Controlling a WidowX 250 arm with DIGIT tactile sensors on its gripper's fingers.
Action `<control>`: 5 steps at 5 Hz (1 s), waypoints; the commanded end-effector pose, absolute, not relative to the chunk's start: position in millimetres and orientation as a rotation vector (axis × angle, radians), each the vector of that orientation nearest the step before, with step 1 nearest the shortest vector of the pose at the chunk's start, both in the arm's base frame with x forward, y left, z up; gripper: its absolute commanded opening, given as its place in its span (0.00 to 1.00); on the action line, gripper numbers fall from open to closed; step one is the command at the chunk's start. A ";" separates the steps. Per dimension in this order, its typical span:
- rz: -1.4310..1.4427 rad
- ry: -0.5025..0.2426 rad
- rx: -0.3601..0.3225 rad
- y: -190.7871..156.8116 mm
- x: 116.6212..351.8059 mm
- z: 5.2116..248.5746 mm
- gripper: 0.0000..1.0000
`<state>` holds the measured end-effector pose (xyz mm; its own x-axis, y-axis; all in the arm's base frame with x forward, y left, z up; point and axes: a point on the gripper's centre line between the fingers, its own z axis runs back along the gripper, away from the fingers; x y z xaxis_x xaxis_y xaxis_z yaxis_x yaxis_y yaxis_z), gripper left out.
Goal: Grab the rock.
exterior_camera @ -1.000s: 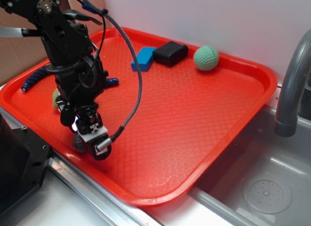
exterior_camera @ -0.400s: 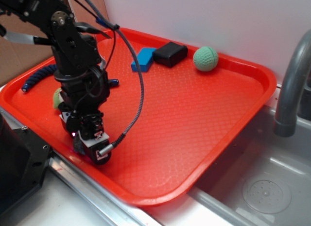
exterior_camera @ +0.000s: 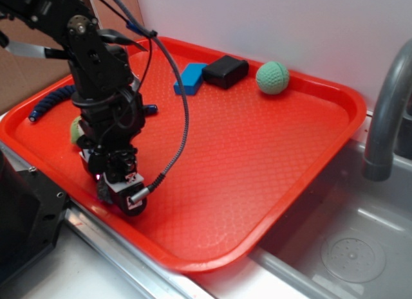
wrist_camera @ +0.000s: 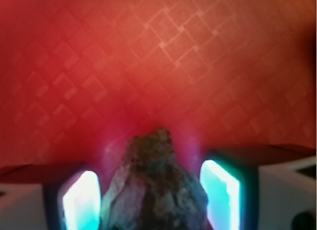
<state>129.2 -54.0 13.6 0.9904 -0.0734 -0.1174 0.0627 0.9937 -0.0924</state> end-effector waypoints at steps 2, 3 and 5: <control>0.038 -0.086 -0.040 -13.4 198.1 152.9 0.00; 0.081 -0.124 -0.069 -6.5 207.4 202.1 0.00; 0.081 -0.115 -0.082 -9.3 198.5 203.9 0.00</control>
